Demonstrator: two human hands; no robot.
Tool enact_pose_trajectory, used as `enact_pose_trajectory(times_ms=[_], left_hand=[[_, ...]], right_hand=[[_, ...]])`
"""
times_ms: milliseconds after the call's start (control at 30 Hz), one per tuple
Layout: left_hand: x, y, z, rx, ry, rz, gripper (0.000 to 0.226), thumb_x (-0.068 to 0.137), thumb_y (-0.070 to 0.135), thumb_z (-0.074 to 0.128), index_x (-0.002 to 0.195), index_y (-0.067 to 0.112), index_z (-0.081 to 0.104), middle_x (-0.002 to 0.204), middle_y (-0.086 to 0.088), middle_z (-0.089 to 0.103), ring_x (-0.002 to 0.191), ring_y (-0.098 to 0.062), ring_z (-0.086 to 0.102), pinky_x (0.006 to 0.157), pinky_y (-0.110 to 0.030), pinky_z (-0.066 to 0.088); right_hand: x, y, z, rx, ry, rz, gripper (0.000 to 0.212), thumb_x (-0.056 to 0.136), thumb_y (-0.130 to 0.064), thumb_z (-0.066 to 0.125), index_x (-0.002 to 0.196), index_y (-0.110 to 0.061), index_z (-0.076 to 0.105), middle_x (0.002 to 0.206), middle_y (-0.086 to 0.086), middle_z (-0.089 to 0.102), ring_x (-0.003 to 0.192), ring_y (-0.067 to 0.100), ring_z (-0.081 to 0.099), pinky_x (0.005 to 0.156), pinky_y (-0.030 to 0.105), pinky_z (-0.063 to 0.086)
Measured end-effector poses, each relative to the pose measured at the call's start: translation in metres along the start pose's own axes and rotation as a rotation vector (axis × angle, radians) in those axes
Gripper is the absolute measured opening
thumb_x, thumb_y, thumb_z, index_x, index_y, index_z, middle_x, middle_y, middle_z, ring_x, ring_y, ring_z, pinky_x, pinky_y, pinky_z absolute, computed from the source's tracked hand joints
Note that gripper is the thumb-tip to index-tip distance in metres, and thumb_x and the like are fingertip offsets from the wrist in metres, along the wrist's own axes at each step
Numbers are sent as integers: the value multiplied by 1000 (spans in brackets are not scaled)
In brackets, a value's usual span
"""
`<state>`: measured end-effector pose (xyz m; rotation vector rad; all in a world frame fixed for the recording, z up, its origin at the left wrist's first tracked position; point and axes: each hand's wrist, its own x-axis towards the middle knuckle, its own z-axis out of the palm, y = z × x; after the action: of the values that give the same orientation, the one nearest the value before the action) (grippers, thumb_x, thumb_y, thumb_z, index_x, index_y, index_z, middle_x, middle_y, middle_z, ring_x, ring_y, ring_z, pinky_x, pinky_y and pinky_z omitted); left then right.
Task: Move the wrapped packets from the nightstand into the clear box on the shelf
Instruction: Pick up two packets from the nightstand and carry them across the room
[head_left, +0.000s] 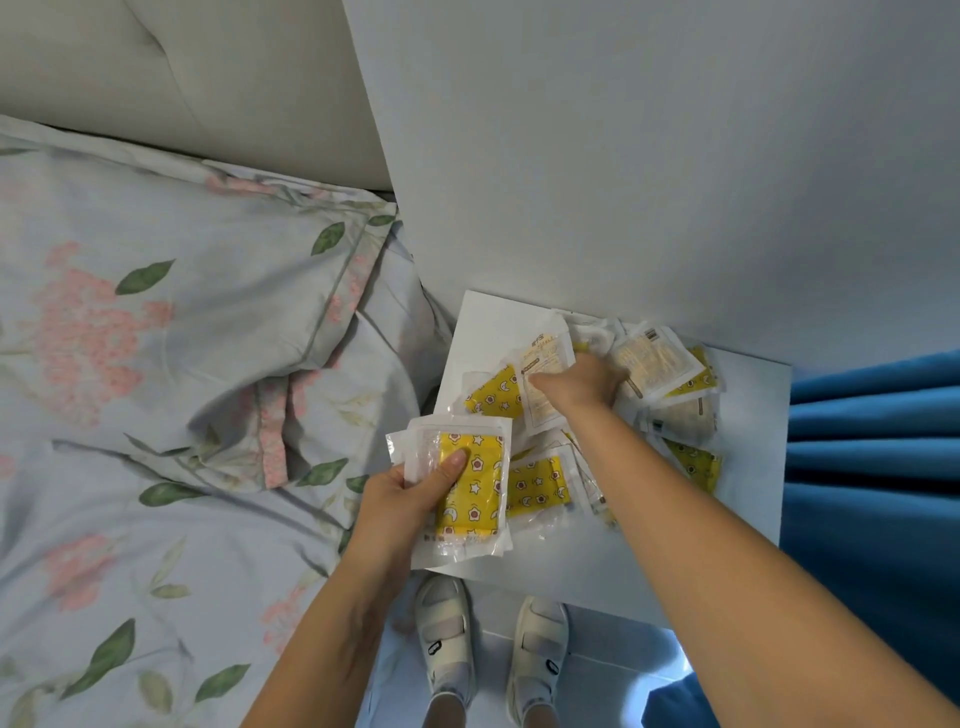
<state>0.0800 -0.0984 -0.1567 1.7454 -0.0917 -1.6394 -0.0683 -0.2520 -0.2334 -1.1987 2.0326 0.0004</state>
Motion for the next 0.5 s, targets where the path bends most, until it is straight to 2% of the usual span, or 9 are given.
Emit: enact_pose_trajectory(times_ms=[33,100,200,267,333,400,500], left_hand=[[-1,0,0,3,-2,4,21,80,21,72,90,3,72,83,-13,76,70,-26,74,66,-36,61],[-5,0,-1,4,-2,15,19,81,22,72,88,4,72,81,-13,76,68,-25,74,62,-34,61],[-12,0,-4,-27,6,26,22,81,24,71,89,3,72,82,-13,76,69,-25,74,62,-33,60],[-22,3,-5,-76,-10,27,24,84,25,67,93,3,70,83,-13,76,71,-24,74,61,-34,60],[-40,9,-4,-135,-34,28,22,91,23,59,93,4,69,82,-11,76,68,-22,74,56,-31,59],[-63,15,-3,-166,-56,50,20,94,20,56,96,3,67,83,-11,76,69,-21,74,55,-29,59],[-108,27,-6,-173,-59,154,22,92,14,59,106,-1,66,95,-15,75,77,-23,74,62,-30,60]], right_hand=[[-1,2,0,72,11,-32,38,78,-36,75,109,-15,67,124,15,60,119,30,52,60,19,40],[-12,7,-6,280,6,-87,31,76,-27,78,102,-13,70,108,9,70,107,27,63,75,28,54],[-41,23,-23,530,-40,-95,19,77,-24,78,94,-23,70,97,-1,72,94,19,68,83,33,55],[-69,35,-39,666,-110,-119,13,82,-21,74,92,-27,69,96,-5,73,92,14,69,80,33,57],[-101,46,-55,756,-188,-144,14,88,-16,67,97,-27,67,95,-7,72,87,8,70,70,22,58],[-130,55,-69,762,-225,-173,15,91,-14,62,97,-29,64,95,-10,70,84,4,68,62,15,55],[-172,54,-96,756,-246,-222,17,93,-15,60,100,-30,60,97,-11,68,87,5,66,63,15,55]])
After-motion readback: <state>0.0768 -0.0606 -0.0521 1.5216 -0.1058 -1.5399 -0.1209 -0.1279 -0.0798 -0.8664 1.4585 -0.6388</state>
